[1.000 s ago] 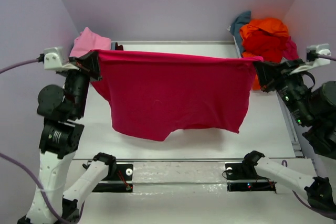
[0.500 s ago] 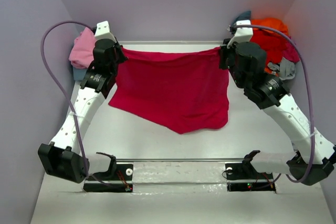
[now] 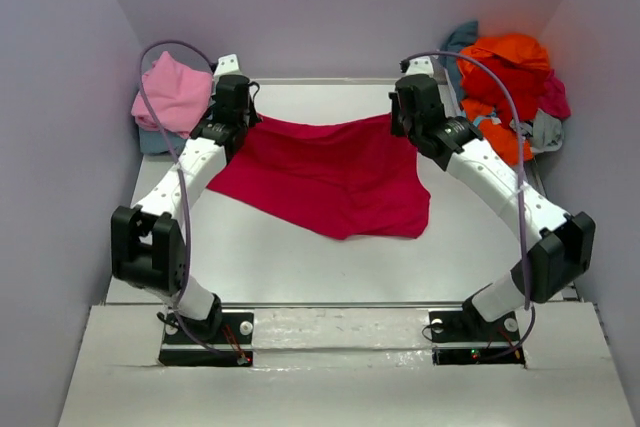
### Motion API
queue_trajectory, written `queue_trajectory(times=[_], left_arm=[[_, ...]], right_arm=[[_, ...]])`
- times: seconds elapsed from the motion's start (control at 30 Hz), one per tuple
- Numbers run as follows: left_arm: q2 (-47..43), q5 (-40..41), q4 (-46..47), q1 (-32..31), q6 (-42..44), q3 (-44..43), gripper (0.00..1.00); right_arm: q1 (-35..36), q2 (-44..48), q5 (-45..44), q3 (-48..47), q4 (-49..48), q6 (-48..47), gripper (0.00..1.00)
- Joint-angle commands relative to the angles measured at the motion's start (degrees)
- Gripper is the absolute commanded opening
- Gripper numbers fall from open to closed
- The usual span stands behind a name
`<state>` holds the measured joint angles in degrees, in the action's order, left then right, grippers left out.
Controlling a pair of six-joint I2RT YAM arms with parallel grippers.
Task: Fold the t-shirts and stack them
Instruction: Flatten out the tshirt
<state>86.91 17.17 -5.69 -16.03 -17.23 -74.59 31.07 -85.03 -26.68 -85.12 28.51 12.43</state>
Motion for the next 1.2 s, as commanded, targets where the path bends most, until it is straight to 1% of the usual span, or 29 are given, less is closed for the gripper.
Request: queue_trajectory(times=[0.0, 0.1, 0.13, 0.27, 0.33, 0.37, 0.4, 0.43, 0.47, 0.57, 0.6, 0.63, 0.7, 0.73, 0.77, 0.8, 0.83, 0.87, 0.93, 1.0, 1.03, 1.07, 1.1, 1.13, 1.17], left_arm=[[4.92, 1.9, 2.71, 0.3, -0.17, -4.95, 0.06], [9.66, 2.08, 2.35, 0.3, 0.01, -7.24, 0.06], [12.11, 2.25, 1.31, 0.3, 0.09, -10.2, 0.06], [16.95, 1.9, 0.95, 1.35, -0.43, -13.74, 0.06], [19.07, 0.77, 0.6, 2.05, -1.48, -16.63, 0.06], [20.39, -0.02, 0.16, 2.06, -1.75, -17.86, 0.06], [23.53, -0.12, -1.67, 2.06, -2.1, -21.09, 0.06], [24.87, -0.2, -2.47, 2.58, -2.19, -22.6, 0.06], [27.41, -0.55, -3.0, 2.58, -2.71, -23.93, 0.06], [30.76, -2.05, -4.23, 3.11, -4.03, -28.41, 0.06], [33.12, -2.92, -5.46, 3.63, -4.12, -31.47, 0.06], [34.45, -3.1, -6.43, 3.64, -4.3, -33.41, 0.06], [37.17, -3.02, -8.36, 3.64, -4.39, -37.1, 0.06], [39.8, -3.19, -10.28, 4.16, -4.47, -40.86, 0.06], [41.3, -3.11, -11.52, 4.17, -4.82, -42.9, 0.06], [44.02, -3.8, -13.88, 4.95, -5.26, -46.84, 0.06], [45.43, -4.16, -15.21, 4.96, -5.35, -49.23, 0.06], [47.02, -4.42, -16.44, 5.57, -5.53, -51.34, 0.06], [51.93, -5.3, -20.92, 6.1, -5.97, -58.45, 0.05], [52.91, -5.83, -21.03, 6.62, -6.06, -58.65, 0.06], [52.92, -6.44, -20.85, 6.63, -6.14, -58.31, 0.07], [52.92, -6.71, -20.59, 6.63, -6.14, -57.69, 0.17], [52.4, -6.62, -19.98, 6.63, -6.41, -56.12, 0.47], [51.78, -6.8, -19.45, 6.63, -6.67, -54.89, 0.47], [51.08, -6.88, -18.57, 6.63, -6.59, -53.4, 0.63]], right_arm=[[-3.47, -4.87, 4.52, -0.39, -1.97, 4.53, 0.07], [-4.78, -7.24, 5.05, -0.31, -3.02, 4.62, 0.07], [-5.57, -8.99, 5.58, -0.83, -3.2, 4.71, 0.07], [-8.21, -13.39, 6.46, -3.29, -2.67, 5.68, 0.07], [-9.35, -15.33, 7.59, -6.1, -1.98, 6.47, 0.07], [-9.36, -17.69, 7.78, -7.41, -1.27, 6.82, 0.07], [-10.14, -18.93, 7.95, -8.91, -0.66, 6.91, 0.07], [-10.67, -20.25, 8.13, -10.4, -0.13, 7.0, 0.07], [-10.68, -23.04, 8.39, -13.98, 1.44, 7.09, 0.07], [-11.82, -27.63, 9.53, -22.08, 4.52, 7.7, 0.07], [-12.43, -31.3, 10.23, -24.71, 7.23, 8.4, 0.07], [-12.96, -33.16, 10.33, -29.79, 8.48, 8.58, 0.07], [-13.57, -36.41, 11.03, -34.56, 10.32, 8.75, 0.07], [-13.58, -39.65, 11.64, -37.37, 12.95, 9.19, 0.07], [-15.06, -41.25, 12.52, -39.92, 14.02, 9.98, 0.07], [-15.07, -42.66, 13.13, -44.56, 14.98, 10.51, 0.07], [-15.77, -45.54, 14.19, -46.95, 16.82, 11.04, 0.07], [-15.78, -46.96, 14.2, -49.41, 17.8, 11.04, 0.07], [-16.3, -50.99, 13.41, -57.66, 20.78, 10.43, 0.07], [-16.3, -52.42, 13.58, -57.96, 21.5, 10.07, 0.07], [-16.3, -51.9, 13.84, -56.83, 21.15, 10.25, 0.09], [-16.3, -51.9, 14.02, -55.34, 20.45, 10.25, 0.14], [-16.3, -50.16, 14.28, -53.41, 18.44, 10.34, 0.35], [-16.3, -48.92, 14.28, -51.13, 18.42, 10.51, 0.35], [-16.3, -47.61, 14.72, -46.06, 15.64, 10.6, 0.58]])
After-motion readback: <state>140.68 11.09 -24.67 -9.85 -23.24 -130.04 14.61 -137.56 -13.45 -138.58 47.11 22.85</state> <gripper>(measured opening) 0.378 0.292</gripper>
